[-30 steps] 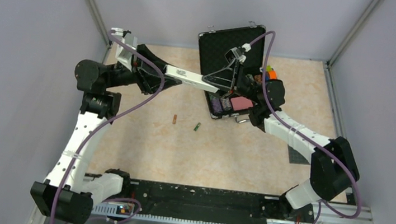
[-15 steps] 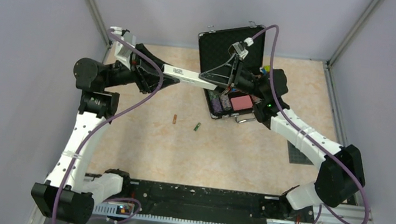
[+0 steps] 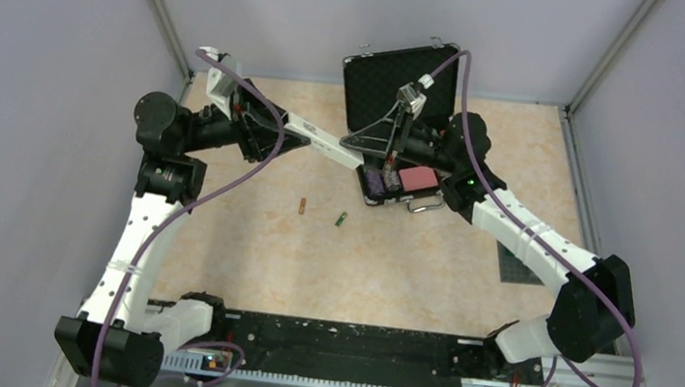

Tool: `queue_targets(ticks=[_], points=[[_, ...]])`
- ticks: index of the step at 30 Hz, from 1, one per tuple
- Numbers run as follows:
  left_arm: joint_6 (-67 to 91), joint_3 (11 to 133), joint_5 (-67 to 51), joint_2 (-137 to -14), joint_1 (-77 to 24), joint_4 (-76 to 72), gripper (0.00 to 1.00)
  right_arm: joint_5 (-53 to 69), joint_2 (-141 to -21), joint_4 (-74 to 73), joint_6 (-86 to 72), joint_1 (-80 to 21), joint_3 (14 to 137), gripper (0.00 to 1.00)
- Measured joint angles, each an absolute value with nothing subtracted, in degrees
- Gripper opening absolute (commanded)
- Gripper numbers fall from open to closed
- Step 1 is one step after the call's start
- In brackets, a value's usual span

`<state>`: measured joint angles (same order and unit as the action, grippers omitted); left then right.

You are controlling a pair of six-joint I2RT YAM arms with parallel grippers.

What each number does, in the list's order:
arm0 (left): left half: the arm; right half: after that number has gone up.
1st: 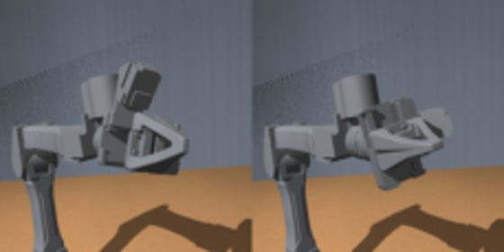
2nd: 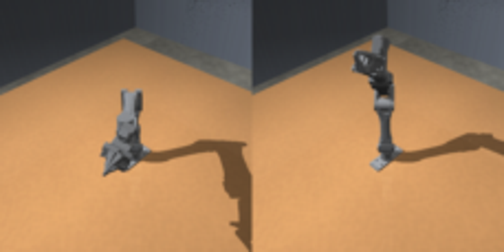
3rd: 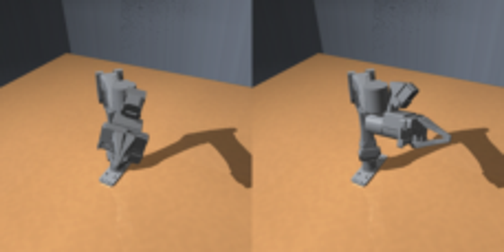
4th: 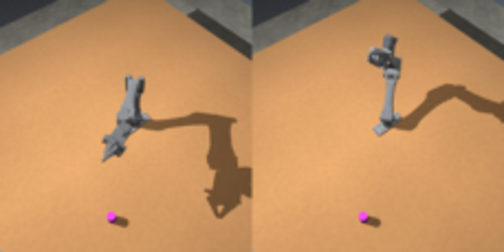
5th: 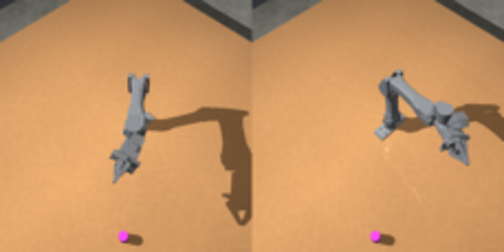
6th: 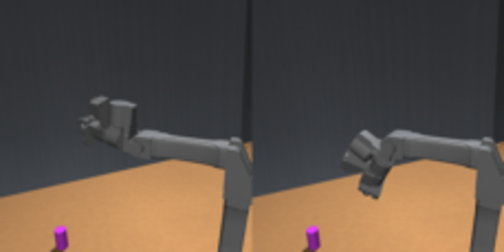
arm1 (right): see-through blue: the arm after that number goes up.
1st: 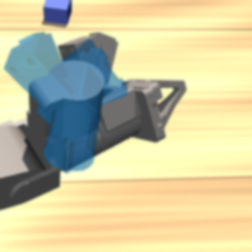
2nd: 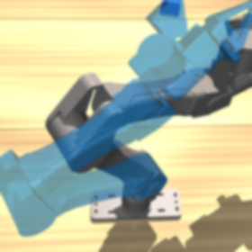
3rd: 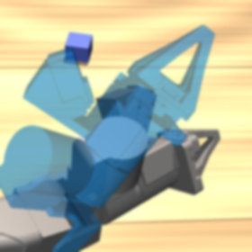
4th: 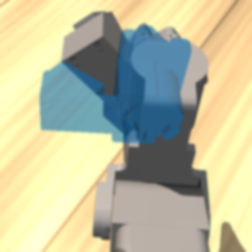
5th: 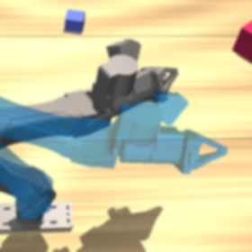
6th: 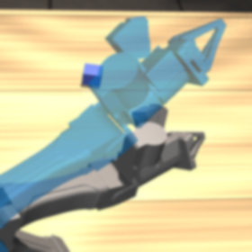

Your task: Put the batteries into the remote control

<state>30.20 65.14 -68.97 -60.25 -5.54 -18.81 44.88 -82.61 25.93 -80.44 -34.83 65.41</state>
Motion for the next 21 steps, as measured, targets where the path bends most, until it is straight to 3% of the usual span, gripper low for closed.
queue_targets(ticks=[11, 21], points=[[21.8, 65.8, -69.0, -60.3, -5.5, -9.5, 0.00, 44.2, -82.5, 19.0, -76.5, -34.4, 65.3, 0.58], [11.4, 65.8, -69.0, -60.3, -5.5, -2.6, 0.00, 44.3, -82.7, 14.3, -72.5, -34.4, 65.3, 0.58]])
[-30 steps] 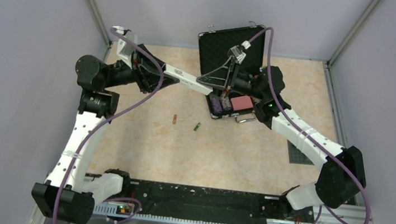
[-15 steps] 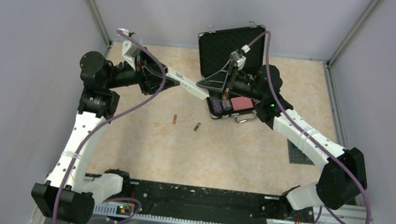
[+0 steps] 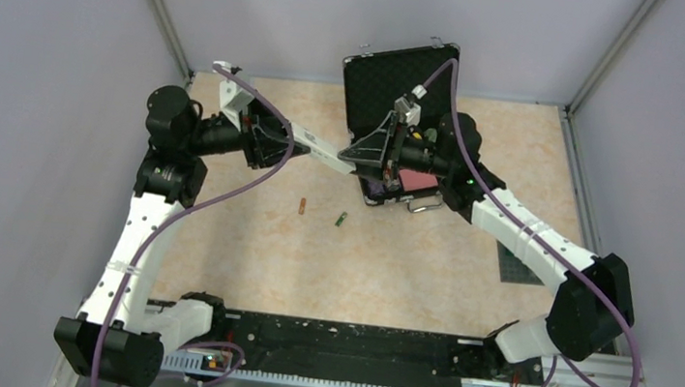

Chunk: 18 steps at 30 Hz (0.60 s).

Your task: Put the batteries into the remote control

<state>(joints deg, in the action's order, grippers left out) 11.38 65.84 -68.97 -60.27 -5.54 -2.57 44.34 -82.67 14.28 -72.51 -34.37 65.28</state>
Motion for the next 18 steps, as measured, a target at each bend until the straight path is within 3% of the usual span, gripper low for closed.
queue_targets(ticks=[9, 18], points=[[-0.8, 65.3, -66.3, -60.3, -5.5, 8.1, 0.00, 44.0, -84.2, 7.4, -67.0, -34.4, 65.3, 0.55], [-4.7, 63.4, -65.7, -60.3, -5.5, 11.0, 0.00, 42.8, -85.0, 5.0, -63.4, -34.4, 65.3, 0.32]])
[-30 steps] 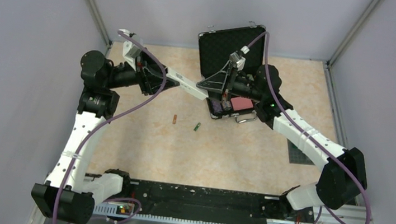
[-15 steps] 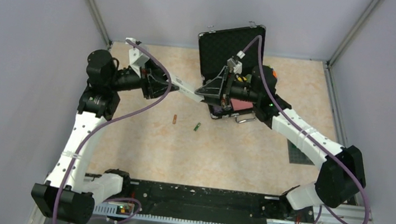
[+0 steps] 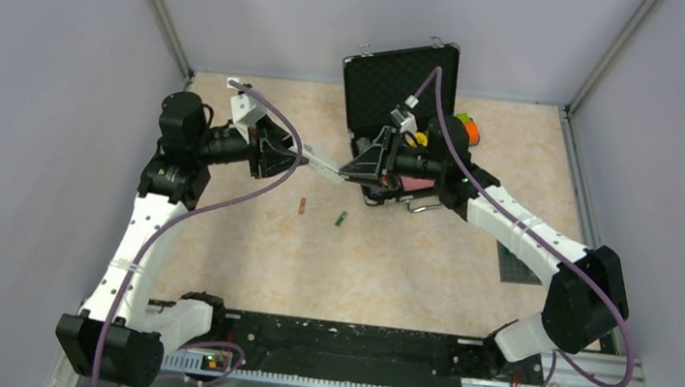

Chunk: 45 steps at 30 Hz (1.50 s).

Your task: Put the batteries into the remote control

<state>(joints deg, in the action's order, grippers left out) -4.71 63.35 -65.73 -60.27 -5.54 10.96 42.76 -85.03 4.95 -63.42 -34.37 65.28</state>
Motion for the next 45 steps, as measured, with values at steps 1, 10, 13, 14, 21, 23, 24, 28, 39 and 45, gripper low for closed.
queue_targets(ticks=[1, 10, 13, 14, 21, 23, 24, 28, 39, 45], points=[[-5.1, 63.3, -65.7, -60.3, -5.5, 11.2, 0.00, 42.5, -85.1, 4.4, -63.0, -34.4, 65.3, 0.31], [-8.8, 62.5, -63.4, -60.3, -5.5, 14.5, 0.00, 40.3, -85.4, 1.0, -59.9, -34.4, 65.3, 0.20], [-9.8, 61.8, -62.0, -60.3, -5.5, 15.5, 0.00, 39.6, -85.4, 1.2, -59.6, -34.4, 65.3, 0.13], [-10.1, 61.3, -61.6, -60.3, -5.5, 15.9, 0.00, 39.2, -85.4, 1.8, -59.6, -34.4, 65.3, 0.10], [-9.4, 56.6, -56.7, -59.5, -5.4, 18.1, 0.00, 36.0, -85.2, 15.4, -63.8, -34.4, 60.6, 0.00], [-7.3, 54.9, -53.9, -58.3, -5.4, 17.9, 0.00, 34.9, -85.2, 19.7, -65.8, -34.4, 58.4, 0.00], [-6.1, 53.8, -52.2, -57.3, -5.4, 17.5, 0.00, 34.3, -85.2, 22.1, -66.7, -34.4, 57.2, 0.00], [-2.2, 50.4, -46.1, -53.7, -5.4, 16.4, 0.00, 31.7, -85.3, 29.8, -70.2, -34.4, 53.2, 0.00], [3.0, 47.1, -37.2, -48.7, -5.4, 15.4, 0.00, 22.6, -89.3, 28.0, -64.6, -34.5, 51.1, 0.00], [3.5, 47.1, -36.6, -48.6, -5.4, 14.5, 0.00, 20.9, -95.4, 23.1, -58.3, -34.5, 51.1, 0.00]])
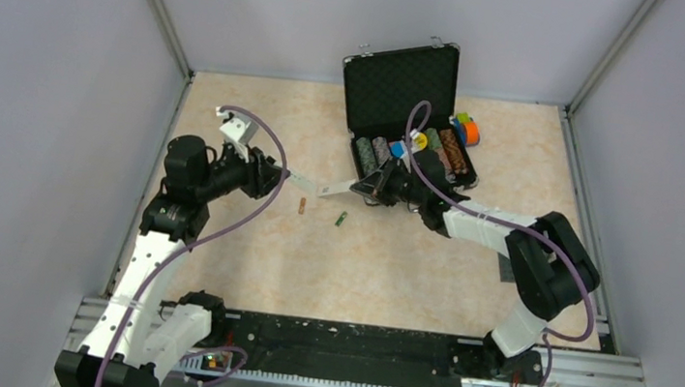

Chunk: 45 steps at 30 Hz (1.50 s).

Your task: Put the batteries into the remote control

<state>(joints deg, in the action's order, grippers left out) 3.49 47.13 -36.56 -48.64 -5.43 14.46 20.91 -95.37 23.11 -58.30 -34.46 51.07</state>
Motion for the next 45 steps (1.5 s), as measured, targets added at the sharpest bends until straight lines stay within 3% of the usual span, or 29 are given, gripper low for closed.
queue_targets(ticks=[6, 10, 19, 32, 35, 41, 45], points=[[4.4, 47.1, -36.9, -49.2, -5.4, 13.0, 0.00, 19.7, -98.9, 16.5, -50.6, -34.4, 53.6, 0.00], [4.5, 47.1, -37.3, -49.8, -5.4, 13.0, 0.00, 18.4, -100.9, 11.9, -45.9, -34.2, 56.5, 0.14], [4.5, 47.1, -37.9, -50.3, -5.4, 12.8, 0.00, 13.6, -101.9, 2.6, -40.5, -33.8, 58.6, 0.33], [4.6, 47.1, -37.9, -50.5, -5.4, 12.4, 0.00, 11.7, -100.9, -3.7, -33.7, -36.6, 61.1, 0.39], [4.5, 47.1, -40.0, -50.0, -5.4, 11.6, 0.00, 11.6, -100.9, -4.3, -32.0, -40.2, 62.1, 0.46], [2.8, 47.0, -50.4, -47.0, -5.3, 11.1, 0.00, 15.6, -97.5, -4.5, -24.4, -42.6, 62.7, 0.69], [-0.5, 49.8, -56.6, -47.5, -5.3, 15.4, 0.00, 21.9, -87.3, -4.6, -15.5, -42.2, 60.3, 0.74]])
